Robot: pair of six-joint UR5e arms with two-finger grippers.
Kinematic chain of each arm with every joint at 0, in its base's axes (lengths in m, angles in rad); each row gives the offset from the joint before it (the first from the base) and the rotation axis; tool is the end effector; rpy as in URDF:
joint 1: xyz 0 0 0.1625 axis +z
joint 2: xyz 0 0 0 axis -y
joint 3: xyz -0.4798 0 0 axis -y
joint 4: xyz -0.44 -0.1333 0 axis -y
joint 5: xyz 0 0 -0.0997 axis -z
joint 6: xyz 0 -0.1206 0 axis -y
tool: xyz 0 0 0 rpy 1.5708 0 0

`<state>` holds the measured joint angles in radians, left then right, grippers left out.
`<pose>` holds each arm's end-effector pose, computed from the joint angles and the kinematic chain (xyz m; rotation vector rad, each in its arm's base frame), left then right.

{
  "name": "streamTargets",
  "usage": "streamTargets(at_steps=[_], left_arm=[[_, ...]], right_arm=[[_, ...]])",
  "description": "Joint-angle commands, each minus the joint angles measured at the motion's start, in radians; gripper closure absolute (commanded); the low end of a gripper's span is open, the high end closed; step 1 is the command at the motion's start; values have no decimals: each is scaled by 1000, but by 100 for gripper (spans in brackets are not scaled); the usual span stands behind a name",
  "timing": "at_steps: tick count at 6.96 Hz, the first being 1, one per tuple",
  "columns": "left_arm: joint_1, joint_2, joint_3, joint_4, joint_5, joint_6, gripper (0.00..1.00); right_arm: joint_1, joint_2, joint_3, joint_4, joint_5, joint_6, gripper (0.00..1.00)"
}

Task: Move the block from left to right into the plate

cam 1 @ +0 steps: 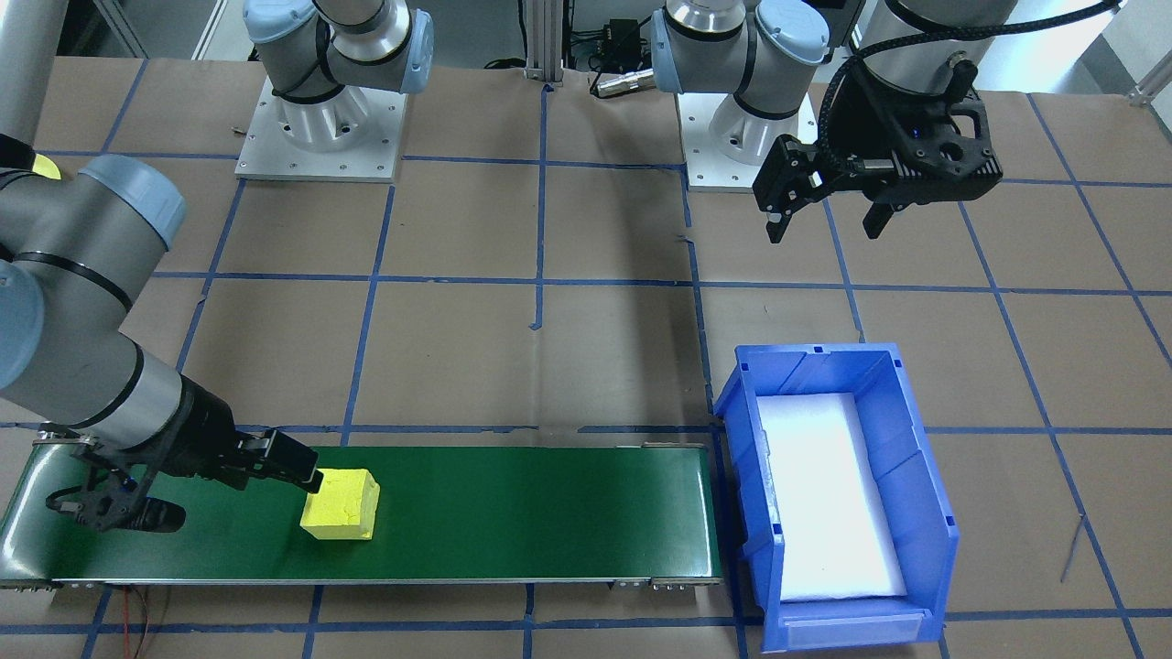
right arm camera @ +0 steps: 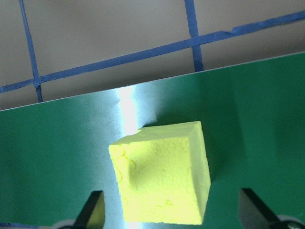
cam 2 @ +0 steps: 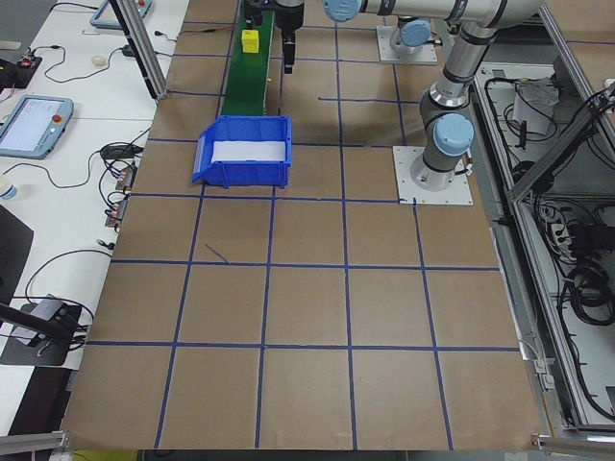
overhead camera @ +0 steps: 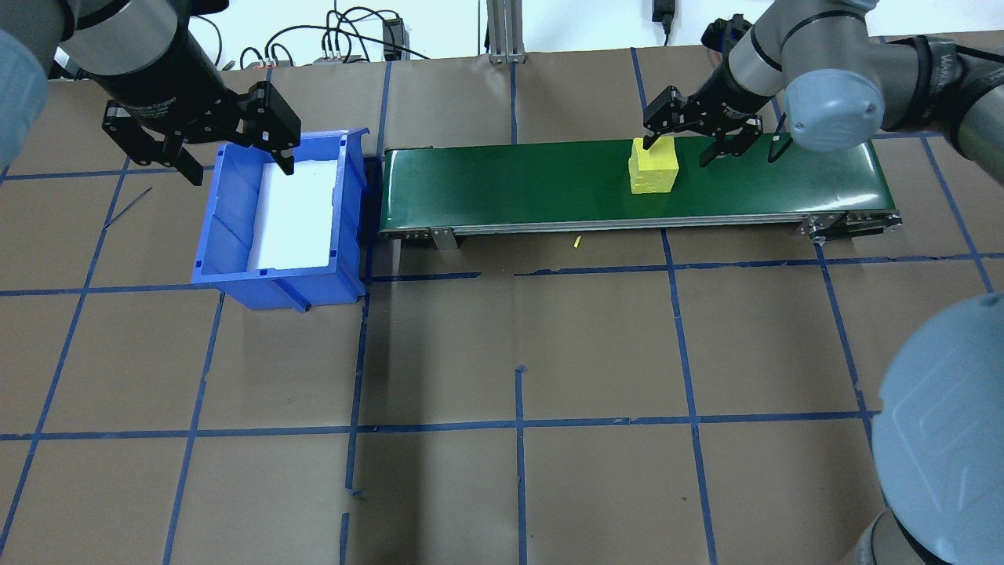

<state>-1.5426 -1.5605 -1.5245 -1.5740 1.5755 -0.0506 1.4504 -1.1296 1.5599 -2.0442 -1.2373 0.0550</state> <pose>-0.1174 -0.5439 0.5521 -0.1237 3.1339 -0.0838 0.0863 -0.7249 0.3033 0.2359 2.7988 -0.0760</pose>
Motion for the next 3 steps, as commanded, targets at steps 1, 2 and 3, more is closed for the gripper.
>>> streamTargets(at_steps=[1,2,3], left_arm=[[1,0,1,0,1,0,0],[-1,0,1,0,6,0,0],[-1,0,3,0,1,0,0]], right_arm=[[8,14,5,-7,-5,11,0],[8,19,11,-8,-11,9,1],[7,61,35,-67,-71,-15,13]])
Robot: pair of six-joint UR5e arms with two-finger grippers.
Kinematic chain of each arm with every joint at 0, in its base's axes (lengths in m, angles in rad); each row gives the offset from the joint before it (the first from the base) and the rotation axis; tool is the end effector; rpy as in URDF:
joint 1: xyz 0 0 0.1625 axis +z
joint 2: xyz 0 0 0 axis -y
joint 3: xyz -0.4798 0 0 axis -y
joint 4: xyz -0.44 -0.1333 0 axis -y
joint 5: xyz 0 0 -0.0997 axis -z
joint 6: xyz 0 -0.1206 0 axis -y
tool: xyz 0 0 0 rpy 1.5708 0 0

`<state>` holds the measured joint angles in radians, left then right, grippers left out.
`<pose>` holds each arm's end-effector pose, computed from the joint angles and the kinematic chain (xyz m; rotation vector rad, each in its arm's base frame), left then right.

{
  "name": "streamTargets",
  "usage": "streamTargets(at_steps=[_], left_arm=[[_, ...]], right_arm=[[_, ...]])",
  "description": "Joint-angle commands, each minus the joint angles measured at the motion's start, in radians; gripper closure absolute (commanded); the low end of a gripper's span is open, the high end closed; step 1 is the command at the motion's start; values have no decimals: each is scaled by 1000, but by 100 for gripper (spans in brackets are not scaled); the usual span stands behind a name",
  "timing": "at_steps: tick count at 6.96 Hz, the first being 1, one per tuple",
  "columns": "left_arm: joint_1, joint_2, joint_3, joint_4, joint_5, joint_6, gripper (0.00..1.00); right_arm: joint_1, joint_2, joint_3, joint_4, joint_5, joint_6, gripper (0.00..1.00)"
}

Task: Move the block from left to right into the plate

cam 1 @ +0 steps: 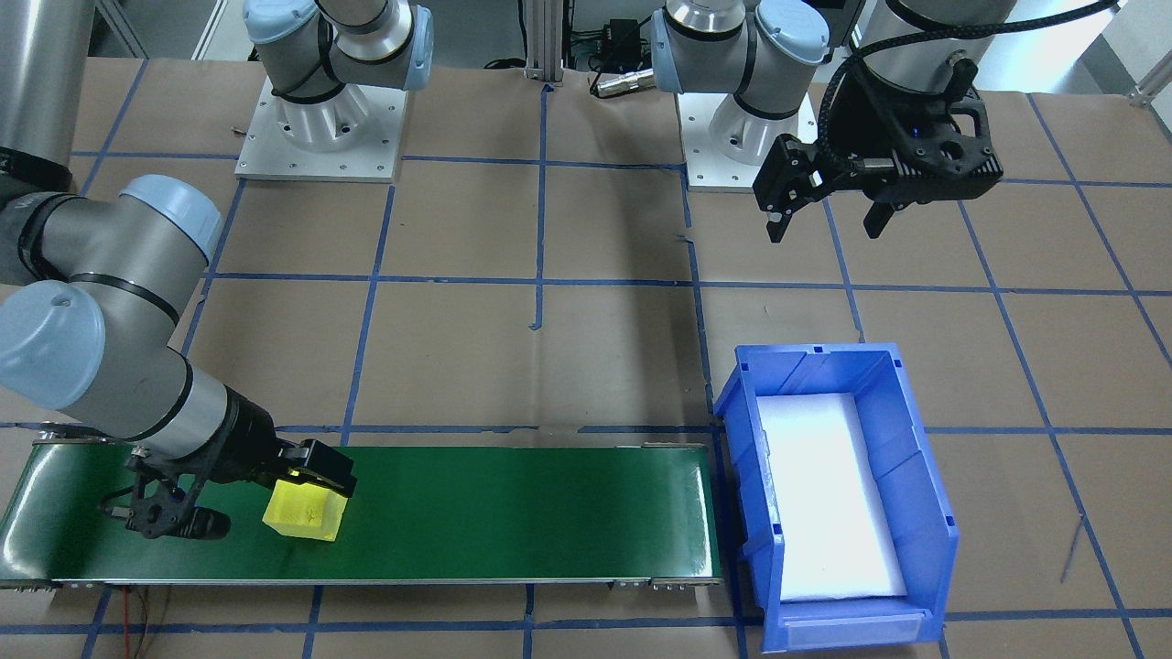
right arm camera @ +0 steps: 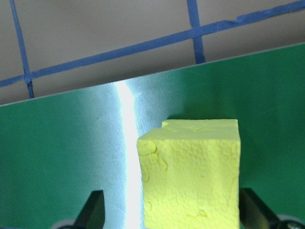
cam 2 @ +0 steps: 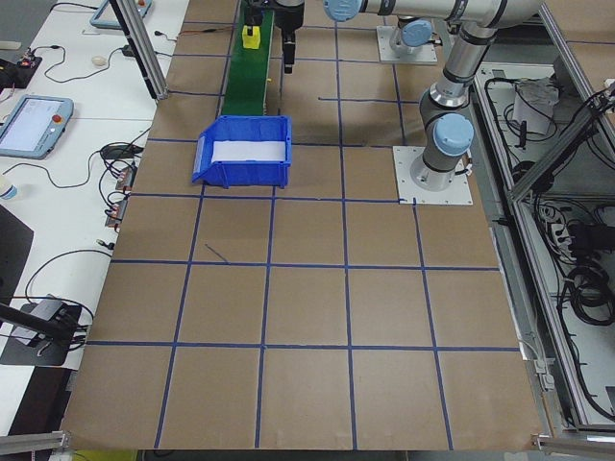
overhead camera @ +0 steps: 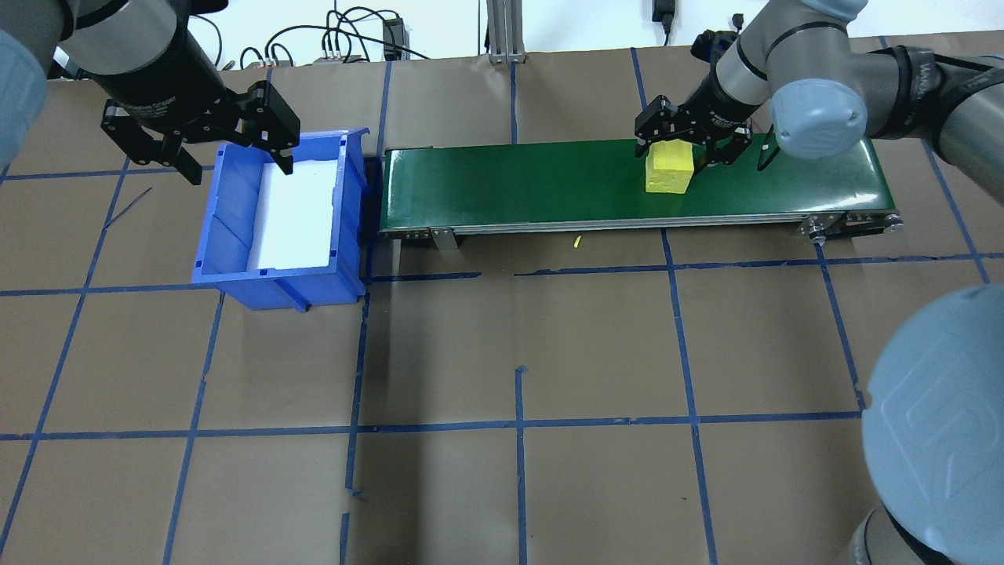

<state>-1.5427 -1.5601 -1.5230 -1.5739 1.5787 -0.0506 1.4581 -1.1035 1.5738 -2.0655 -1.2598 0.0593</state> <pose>-0.1171 -0.5438 0.5531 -0.1236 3.1307 -0.0869 0.0892 -0.7255 0.2791 0.2378 2.8210 -0.0464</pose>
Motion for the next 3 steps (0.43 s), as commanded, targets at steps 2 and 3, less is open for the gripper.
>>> streamTargets(at_steps=[2,3], left_arm=[[1,0,1,0,-2,0,0],[1,0,3,0,-2,0,0]], right_arm=[[-2,25,9,-71,-148,-84,71],[-4,-33,-17,-6,-249,-152,75]])
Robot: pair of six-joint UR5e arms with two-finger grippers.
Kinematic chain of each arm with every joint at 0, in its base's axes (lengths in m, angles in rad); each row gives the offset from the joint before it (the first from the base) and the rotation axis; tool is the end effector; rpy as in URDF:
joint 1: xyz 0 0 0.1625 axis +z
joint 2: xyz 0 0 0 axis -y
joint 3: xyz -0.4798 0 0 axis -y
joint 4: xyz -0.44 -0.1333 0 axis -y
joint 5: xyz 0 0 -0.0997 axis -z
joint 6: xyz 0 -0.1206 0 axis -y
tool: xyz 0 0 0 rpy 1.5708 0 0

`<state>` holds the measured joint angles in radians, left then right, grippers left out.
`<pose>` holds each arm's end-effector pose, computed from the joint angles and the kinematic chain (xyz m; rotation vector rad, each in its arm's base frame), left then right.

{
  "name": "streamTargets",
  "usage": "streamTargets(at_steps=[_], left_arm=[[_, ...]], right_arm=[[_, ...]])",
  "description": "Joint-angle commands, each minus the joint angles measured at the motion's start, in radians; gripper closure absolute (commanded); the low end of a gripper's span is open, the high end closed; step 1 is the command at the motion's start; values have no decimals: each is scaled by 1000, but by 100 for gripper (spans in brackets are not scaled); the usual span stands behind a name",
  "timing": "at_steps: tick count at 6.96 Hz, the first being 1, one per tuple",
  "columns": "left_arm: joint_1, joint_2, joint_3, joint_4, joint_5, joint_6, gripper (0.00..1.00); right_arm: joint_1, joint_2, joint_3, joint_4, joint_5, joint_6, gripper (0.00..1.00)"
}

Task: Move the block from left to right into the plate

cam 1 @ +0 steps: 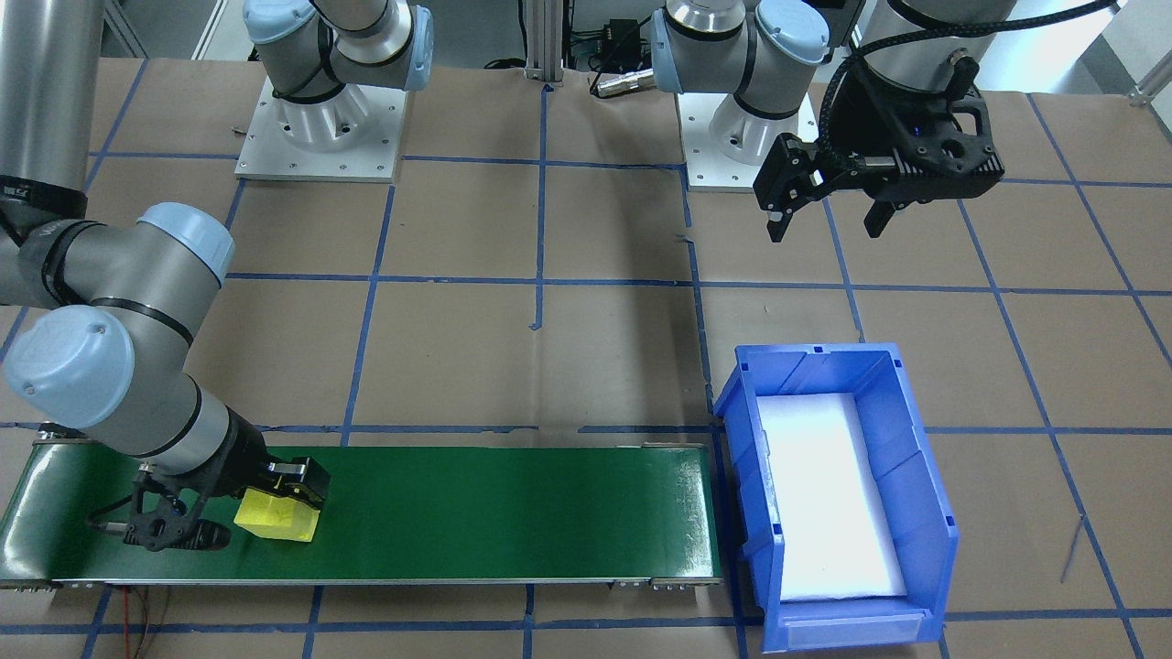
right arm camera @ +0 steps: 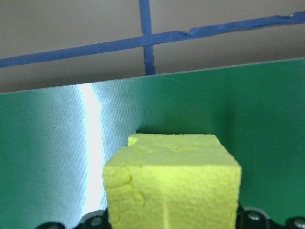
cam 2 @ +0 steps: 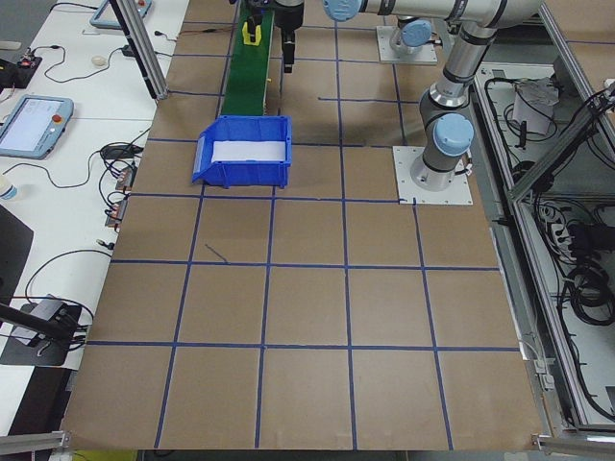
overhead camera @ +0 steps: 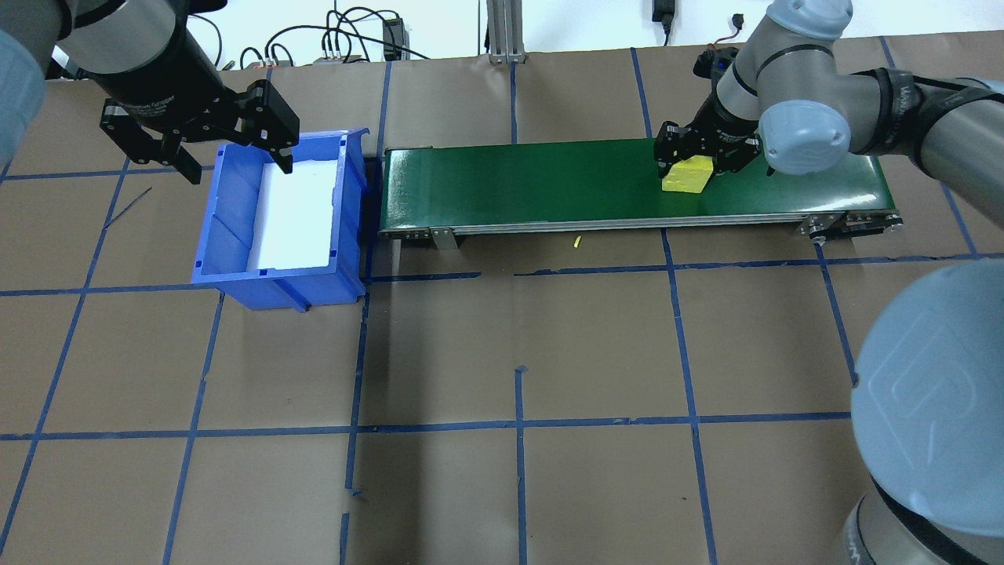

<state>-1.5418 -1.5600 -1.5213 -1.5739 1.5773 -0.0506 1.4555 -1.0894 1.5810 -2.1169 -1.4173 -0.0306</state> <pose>-0.1168 -0.5441 0.5541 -0.1250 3.1319 -0.0898 0.0684 -0.7288 0.2665 0.1204 2.9885 -0.0981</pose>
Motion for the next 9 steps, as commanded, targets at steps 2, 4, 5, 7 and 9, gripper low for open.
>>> streamTargets(at_steps=[2,4,5,7,9], left_arm=[[0,0,1,0,0,0,0],[0,0,1,0,0,0,0],[0,0,0,0,0,0,0],[0,0,0,0,0,0,0],[0,0,1,2,0,0,0]], right_arm=[[-96,-171,40,119,-191,-313,77],[-426,-242,217,136,-201,-632,75],[-563,-269,287,124,-297,-785,75],[-885,-285,310,121,-305,-1103,77],[-1094,-284,315,123,-296,-1241,81]])
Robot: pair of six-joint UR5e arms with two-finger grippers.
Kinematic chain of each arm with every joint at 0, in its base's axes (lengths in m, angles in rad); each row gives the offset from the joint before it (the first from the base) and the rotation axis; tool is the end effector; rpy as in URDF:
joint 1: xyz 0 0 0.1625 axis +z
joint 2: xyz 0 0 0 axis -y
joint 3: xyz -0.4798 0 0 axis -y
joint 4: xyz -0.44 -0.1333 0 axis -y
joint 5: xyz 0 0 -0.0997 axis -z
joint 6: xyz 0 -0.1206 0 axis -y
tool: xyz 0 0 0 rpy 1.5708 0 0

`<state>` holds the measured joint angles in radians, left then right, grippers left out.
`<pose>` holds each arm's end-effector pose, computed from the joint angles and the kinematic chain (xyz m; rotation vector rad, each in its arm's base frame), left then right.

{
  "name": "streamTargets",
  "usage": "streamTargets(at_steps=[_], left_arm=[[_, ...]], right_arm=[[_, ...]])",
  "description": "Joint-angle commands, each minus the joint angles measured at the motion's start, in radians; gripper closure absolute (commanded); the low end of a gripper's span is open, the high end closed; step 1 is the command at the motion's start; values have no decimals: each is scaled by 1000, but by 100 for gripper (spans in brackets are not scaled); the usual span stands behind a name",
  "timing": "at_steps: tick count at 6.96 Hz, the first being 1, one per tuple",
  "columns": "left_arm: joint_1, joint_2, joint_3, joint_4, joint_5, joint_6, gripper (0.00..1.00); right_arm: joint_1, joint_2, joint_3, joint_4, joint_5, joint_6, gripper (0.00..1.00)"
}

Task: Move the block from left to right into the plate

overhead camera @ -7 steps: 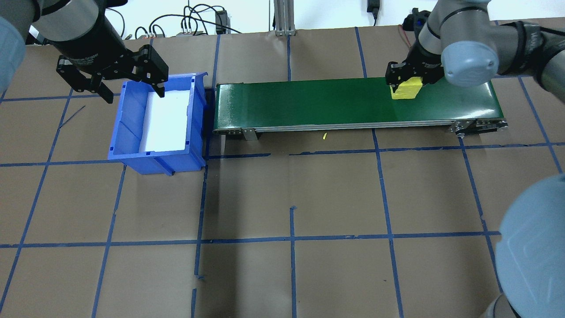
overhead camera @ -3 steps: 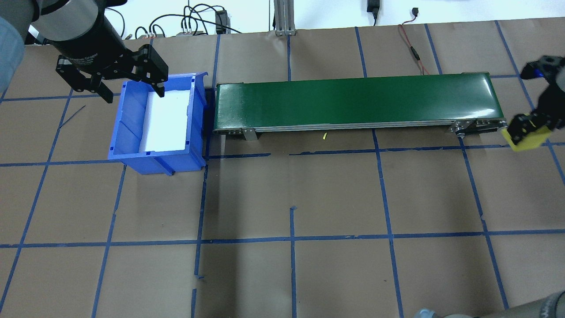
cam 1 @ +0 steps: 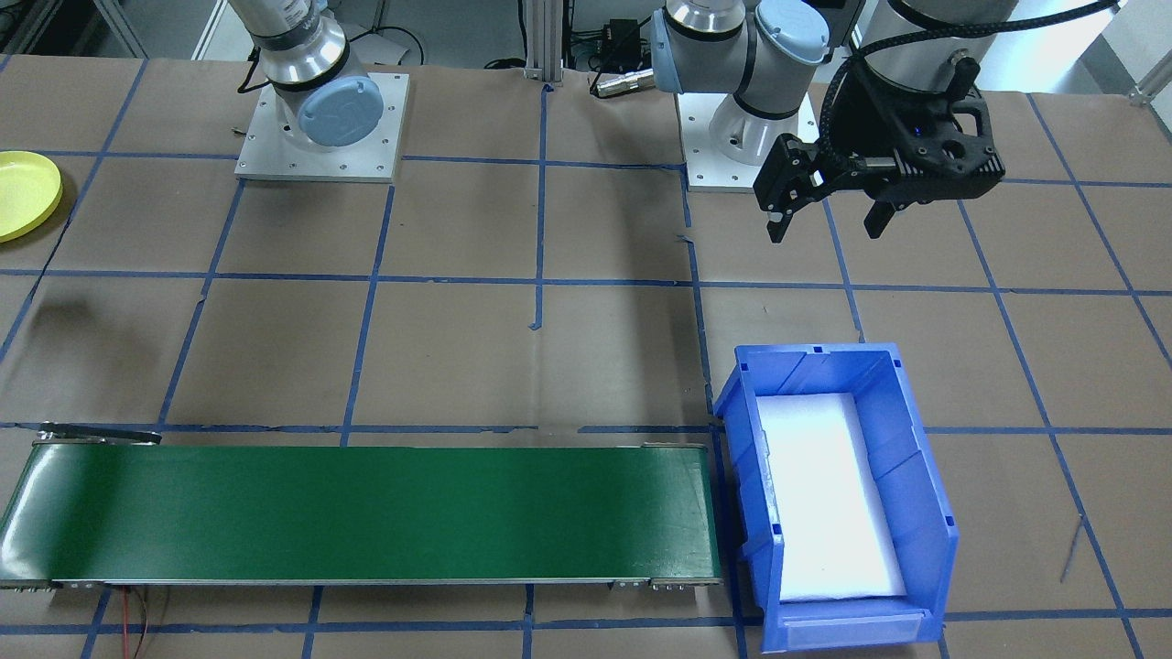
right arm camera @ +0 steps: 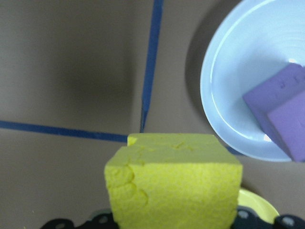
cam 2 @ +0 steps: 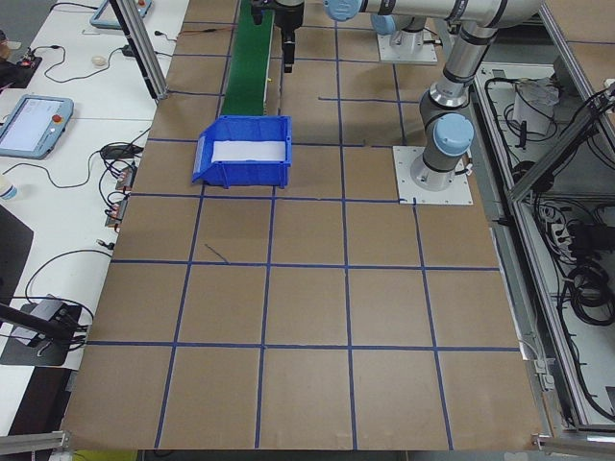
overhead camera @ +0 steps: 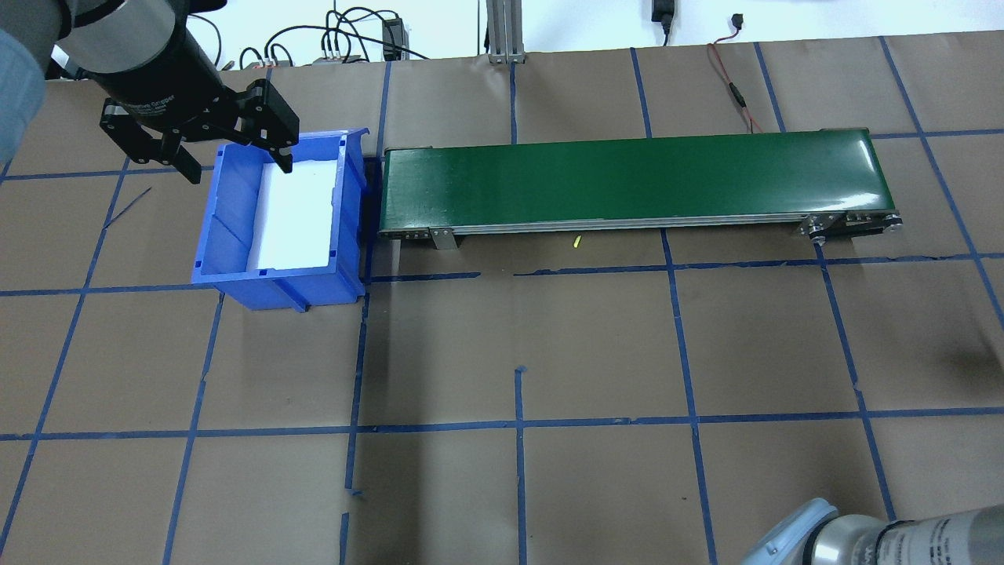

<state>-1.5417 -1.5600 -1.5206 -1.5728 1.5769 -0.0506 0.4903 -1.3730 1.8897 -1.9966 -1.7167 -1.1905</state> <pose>-0.1168 -0.5443 0.5546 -0.1252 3.1323 -0.0926 -0.4442 -0.3683 0.2877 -0.1813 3.1042 0.2657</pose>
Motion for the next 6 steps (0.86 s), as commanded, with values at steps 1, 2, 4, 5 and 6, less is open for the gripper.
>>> streamTargets(at_steps=[1,2,4,5,6], left_arm=[[0,0,0,0,0,0,0],[0,0,-1,-1,5,0,0],[0,0,-1,-1,3,0,0],[0,0,-1,-1,3,0,0],[0,0,-3,-1,2,0,0]], right_arm=[[-198,0,12,1,3,-127,81],[-249,11,29,-4,8,-139,78],[-274,35,45,-20,14,-167,5],[-274,72,43,-22,0,-200,0],[-274,89,39,-24,0,-201,0]])
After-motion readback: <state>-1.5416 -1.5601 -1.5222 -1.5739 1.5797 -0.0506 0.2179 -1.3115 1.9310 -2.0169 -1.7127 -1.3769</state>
